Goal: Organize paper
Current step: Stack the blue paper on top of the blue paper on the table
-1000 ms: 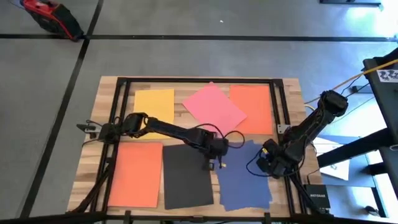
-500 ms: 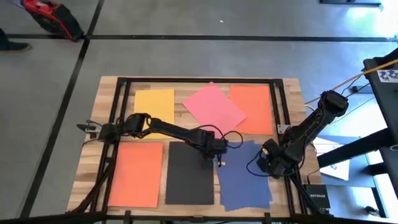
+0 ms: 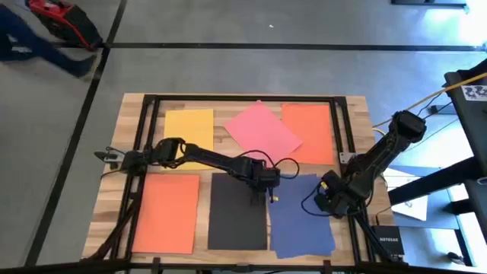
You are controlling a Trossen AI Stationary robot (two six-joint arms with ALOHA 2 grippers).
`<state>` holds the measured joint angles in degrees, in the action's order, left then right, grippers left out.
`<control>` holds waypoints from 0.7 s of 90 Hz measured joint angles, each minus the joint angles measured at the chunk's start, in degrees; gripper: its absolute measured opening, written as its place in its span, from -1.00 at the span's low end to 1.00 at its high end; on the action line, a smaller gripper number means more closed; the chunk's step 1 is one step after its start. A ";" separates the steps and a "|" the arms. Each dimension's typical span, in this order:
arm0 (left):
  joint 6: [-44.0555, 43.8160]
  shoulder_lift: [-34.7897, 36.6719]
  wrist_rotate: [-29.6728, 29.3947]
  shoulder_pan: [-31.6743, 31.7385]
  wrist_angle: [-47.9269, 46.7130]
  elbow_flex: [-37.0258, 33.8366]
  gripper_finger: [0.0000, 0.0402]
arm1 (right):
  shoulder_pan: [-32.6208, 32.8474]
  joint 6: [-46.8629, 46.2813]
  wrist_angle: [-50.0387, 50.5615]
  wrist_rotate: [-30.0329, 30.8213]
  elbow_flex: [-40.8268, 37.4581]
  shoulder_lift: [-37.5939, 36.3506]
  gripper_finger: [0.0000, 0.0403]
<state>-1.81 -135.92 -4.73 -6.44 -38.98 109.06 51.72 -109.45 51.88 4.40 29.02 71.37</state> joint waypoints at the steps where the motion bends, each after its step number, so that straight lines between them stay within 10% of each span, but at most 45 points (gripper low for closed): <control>1: 0.02 0.00 0.00 0.00 0.04 0.00 -1.00 | 0.00 0.01 0.00 0.00 0.00 0.00 -1.00; 63: 0.25 -0.42 -0.22 0.00 -6.29 3.54 -1.00 | 0.04 3.10 0.71 -1.95 1.70 -0.04 -1.00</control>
<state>-1.56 -136.33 -4.95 -6.44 -45.27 112.60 51.77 -106.35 52.59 2.45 30.72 71.33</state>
